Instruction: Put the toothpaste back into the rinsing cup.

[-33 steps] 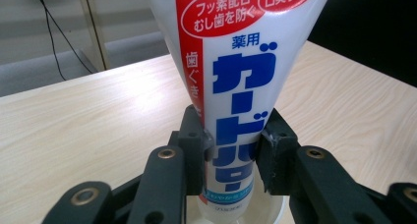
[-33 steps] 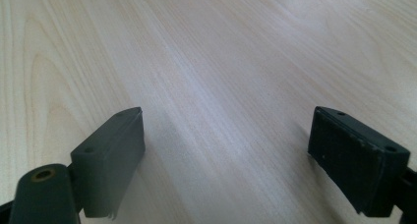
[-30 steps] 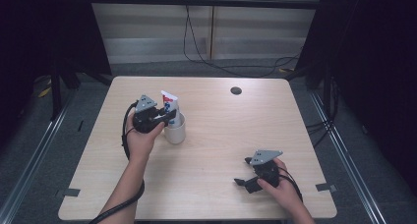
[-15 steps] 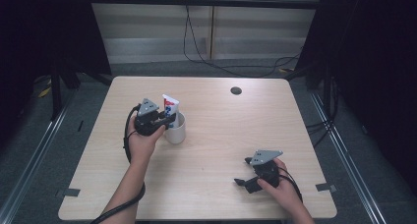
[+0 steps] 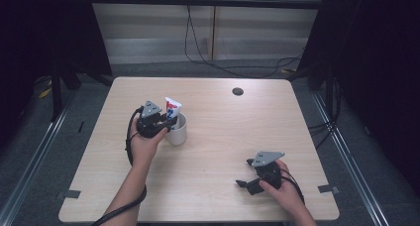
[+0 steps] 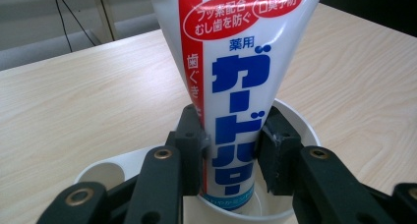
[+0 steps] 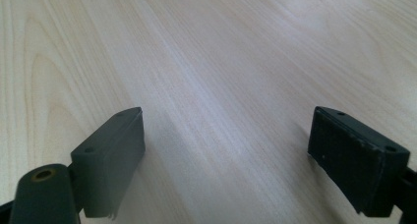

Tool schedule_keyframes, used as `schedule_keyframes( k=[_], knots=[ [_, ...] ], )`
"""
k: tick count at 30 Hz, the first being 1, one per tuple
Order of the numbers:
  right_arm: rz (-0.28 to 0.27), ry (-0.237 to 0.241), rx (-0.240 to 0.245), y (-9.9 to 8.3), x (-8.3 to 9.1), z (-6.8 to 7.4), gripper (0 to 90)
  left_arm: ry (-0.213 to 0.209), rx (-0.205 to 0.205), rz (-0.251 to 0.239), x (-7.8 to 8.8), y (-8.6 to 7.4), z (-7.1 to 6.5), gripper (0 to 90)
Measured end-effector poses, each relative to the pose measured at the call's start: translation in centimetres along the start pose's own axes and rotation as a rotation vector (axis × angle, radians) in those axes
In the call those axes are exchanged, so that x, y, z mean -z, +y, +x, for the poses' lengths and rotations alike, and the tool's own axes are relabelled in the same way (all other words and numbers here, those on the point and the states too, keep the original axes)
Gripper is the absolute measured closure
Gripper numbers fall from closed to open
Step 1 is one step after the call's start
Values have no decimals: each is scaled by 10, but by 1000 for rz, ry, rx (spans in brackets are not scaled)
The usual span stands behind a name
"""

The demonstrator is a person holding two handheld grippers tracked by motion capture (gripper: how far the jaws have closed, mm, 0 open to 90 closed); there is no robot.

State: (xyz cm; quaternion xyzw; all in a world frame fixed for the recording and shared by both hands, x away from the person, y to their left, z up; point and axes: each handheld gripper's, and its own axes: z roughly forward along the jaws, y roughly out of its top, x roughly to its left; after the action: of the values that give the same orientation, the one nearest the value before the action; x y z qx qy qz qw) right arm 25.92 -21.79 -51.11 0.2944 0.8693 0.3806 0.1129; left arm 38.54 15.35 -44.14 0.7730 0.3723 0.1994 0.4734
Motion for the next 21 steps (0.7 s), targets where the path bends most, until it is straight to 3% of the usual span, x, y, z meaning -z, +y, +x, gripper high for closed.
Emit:
schedule_keyframes(
  k=[21],
  knots=[
    [0, 0, 0, 0, 0, 0, 135, -23, 25, 8, -1, -3, 2, 614]
  ],
)
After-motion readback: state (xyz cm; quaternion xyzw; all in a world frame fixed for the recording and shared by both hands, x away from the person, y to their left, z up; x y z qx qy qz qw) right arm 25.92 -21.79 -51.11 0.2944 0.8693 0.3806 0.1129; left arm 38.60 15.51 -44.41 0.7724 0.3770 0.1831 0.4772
